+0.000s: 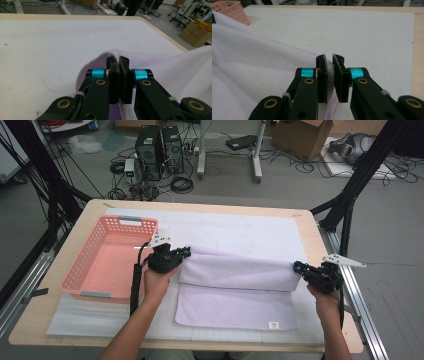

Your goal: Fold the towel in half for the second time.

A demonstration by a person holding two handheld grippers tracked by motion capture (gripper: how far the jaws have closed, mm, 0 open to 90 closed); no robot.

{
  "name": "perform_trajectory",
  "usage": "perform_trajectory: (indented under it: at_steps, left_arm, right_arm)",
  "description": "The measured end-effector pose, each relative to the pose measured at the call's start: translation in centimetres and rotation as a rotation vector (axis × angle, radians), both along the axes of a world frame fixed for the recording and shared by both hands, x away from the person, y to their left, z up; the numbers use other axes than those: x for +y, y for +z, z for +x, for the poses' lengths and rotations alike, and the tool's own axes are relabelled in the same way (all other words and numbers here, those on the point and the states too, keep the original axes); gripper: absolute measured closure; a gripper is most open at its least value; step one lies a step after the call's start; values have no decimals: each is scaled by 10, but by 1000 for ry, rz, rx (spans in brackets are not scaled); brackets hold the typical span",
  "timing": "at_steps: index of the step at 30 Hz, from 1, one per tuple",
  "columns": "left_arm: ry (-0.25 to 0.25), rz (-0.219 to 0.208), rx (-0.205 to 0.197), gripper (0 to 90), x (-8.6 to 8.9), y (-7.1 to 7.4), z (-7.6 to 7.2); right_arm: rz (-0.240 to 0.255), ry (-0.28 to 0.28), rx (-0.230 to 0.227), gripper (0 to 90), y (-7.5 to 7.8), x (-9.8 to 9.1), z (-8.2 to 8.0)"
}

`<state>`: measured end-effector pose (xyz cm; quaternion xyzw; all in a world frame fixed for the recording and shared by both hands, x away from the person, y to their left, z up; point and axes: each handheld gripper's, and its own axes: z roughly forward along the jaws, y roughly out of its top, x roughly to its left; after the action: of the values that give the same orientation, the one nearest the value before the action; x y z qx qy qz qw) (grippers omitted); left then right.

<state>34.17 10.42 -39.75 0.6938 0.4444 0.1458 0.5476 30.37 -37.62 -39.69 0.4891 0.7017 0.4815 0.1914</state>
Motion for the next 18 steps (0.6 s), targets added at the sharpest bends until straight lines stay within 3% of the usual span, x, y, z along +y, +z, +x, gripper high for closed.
perform_trajectory:
  at_steps: [5,10,15,18]
  left_arm:
    - [-15,-21,2,870,7,-8,-32]
    - [-41,4,8,866,12,-21,-64]
    - [-60,35,25,850,15,-34,-85]
    - [-60,31,35,824,18,-40,-92]
  right_arm:
    - [-9,29,-8,822,-7,-1,-31]
    - [-17,51,-8,820,-15,1,-58]
    - [-27,63,6,816,-27,3,-82]
    - [-46,65,26,810,-31,3,-92]
